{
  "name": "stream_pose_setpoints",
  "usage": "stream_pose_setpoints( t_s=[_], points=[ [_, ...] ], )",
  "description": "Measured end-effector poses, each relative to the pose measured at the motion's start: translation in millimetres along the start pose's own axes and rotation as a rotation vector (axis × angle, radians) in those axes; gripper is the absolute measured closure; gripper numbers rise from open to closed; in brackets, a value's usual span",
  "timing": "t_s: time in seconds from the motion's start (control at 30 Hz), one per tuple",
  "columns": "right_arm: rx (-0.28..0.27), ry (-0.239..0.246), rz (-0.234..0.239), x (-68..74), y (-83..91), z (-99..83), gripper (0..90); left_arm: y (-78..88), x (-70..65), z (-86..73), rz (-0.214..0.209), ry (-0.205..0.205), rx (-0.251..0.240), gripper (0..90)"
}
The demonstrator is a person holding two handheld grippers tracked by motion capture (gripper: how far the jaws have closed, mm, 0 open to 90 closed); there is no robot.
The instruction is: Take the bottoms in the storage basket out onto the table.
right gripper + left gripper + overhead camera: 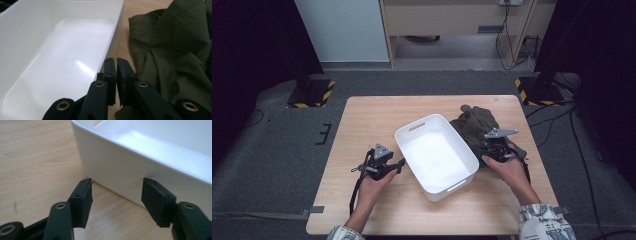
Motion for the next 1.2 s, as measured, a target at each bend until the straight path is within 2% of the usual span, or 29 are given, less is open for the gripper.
stream_pose_setpoints(
  t_s=[0.07, 0.13, 0.27, 0.33, 0.37, 0.4, 0.47, 0.53, 0.6, 0.73, 0.83, 0.97, 1.0, 1.03, 1.1, 1.13, 1.2],
  points=[
    [-0.009, -0.001, 0.015, 4.0, 0.0, 0.2, 85.9, -3.8, 3.5, 3.0, 0.005, 0.001, -0.001, 41.9],
    [-0.01, 0.004, 0.024, 8.3, -1.1, -0.8, 85.7, -11.4, 16.1, 9.0, 0.01, 0.026, -0.006, 39.8],
    [-0.013, 0.005, 0.043, 14.6, -4.0, -3.8, 85.2, -12.0, 27.2, 7.9, 0.002, 0.038, -0.003, 37.3],
    [0.005, 0.034, 0.046, 22.5, -8.6, -5.8, 83.6, -7.9, 33.4, 2.3, 0.022, 0.007, 0.012, 36.3],
    [0.005, 0.034, 0.046, 22.5, -8.6, -5.8, 83.6, -7.9, 33.4, 2.3, 0.022, 0.007, 0.012, 36.2],
    [0.025, 0.063, 0.04, 28.9, -12.1, -7.3, 82.1, -5.2, 36.2, -1.1, 0.027, -0.001, 0.023, 35.9],
    [0.029, 0.067, 0.039, 31.2, -13.1, -7.9, 82.0, -0.3, 40.7, -7.1, 0.032, -0.007, 0.038, 35.7],
    [0.037, 0.079, 0.06, 39.5, -18.2, -10.1, 81.5, 5.6, 45.2, -13.0, 0.039, -0.013, 0.05, 34.3],
    [0.038, 0.085, 0.063, 40.9, -19.3, -10.4, 81.0, 11.7, 49.9, -18.5, 0.059, -0.012, 0.053, 33.4],
    [0.039, 0.102, 0.077, 52.2, -22.3, -11.0, 80.4, 23.2, 55.5, -29.4, 0.065, -0.027, 0.068, 29.9],
    [0.039, 0.111, 0.092, 60.3, -25.1, -10.0, 79.6, 31.9, 60.1, -37.4, 0.123, -0.07, 0.101, 26.6],
    [0.04, 0.129, 0.112, 74.8, -32.6, -5.9, 79.3, 46.8, 68.7, -44.4, 0.122, -0.036, 0.087, 22.8],
    [0.04, 0.129, 0.112, 74.8, -32.6, -5.9, 79.3, 49.9, 70.3, -46.1, 0.117, -0.027, 0.082, 22.8],
    [0.04, 0.135, 0.118, 80.1, -35.7, -4.4, 78.8, 57.1, 74.5, -51.3, 0.111, 0.0, 0.078, 20.7],
    [0.041, 0.144, 0.12, 85.7, -39.4, -2.5, 77.9, 60.4, 76.5, -53.7, 0.107, 0.007, 0.076, 20.0],
    [0.04, 0.145, 0.123, 88.6, -41.5, -1.5, 77.9, 66.2, 79.5, -55.8, 0.095, 0.028, 0.061, 20.0],
    [0.043, 0.154, 0.127, 91.1, -43.5, -0.7, 77.5, 69.5, 81.1, -55.2, 0.094, 0.04, 0.048, 20.0]
  ],
)
Point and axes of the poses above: each handheld gripper's, and its own axes: y roughly backward along the jaws, z roughly out of its top, x roughly to its left, the point moved 4 cm from there along -y, roughly forward along the jaws, and after that the axes turned 7 degrees about x, right-handed, at the moved point
